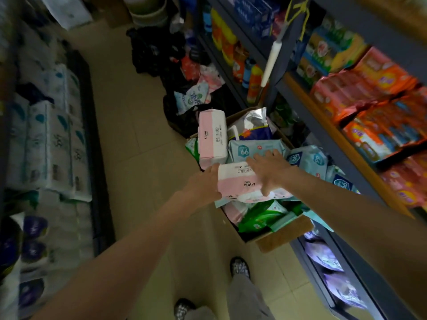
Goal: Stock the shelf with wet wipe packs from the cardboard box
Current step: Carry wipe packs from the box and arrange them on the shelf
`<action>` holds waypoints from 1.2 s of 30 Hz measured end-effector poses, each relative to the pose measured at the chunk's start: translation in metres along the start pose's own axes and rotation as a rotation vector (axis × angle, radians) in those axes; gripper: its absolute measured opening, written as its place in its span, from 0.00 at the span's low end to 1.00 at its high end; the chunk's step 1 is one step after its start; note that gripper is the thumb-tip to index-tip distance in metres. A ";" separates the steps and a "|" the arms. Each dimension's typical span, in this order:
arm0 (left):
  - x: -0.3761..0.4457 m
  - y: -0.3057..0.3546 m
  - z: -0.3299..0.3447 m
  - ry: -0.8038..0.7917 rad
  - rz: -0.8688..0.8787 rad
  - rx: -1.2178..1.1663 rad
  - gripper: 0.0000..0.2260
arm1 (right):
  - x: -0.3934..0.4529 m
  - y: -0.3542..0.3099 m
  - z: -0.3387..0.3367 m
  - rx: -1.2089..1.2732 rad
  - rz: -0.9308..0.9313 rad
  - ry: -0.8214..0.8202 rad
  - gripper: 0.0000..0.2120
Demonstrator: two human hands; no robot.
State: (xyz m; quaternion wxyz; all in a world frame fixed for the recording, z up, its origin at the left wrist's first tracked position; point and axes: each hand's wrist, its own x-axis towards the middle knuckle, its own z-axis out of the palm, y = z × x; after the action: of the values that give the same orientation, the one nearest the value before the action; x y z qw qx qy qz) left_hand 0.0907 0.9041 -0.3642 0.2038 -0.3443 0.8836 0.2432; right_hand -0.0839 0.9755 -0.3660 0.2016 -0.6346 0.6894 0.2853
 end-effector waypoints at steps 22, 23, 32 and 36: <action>-0.405 -0.232 -0.182 1.338 -0.168 -0.509 0.48 | -0.237 -0.400 -0.453 -1.056 -0.567 0.886 0.46; -0.432 -0.238 -0.194 1.427 -0.158 -0.526 0.46 | -0.258 -0.419 -0.473 -1.080 -0.602 0.983 0.46; -0.627 -0.258 -0.251 2.127 0.077 -1.117 0.16 | -0.377 -0.518 -0.557 0.015 -1.207 1.371 0.55; -0.690 -0.269 -0.247 2.120 0.107 -1.150 0.16 | -0.334 -0.580 -0.537 0.087 -1.346 1.132 0.59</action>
State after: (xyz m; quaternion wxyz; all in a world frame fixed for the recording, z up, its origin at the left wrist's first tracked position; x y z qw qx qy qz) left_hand 0.7023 0.9416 0.1199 -0.8160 -0.3763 0.3875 0.2057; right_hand 0.5729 0.8621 0.1735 -0.0212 -0.9441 0.1759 -0.2779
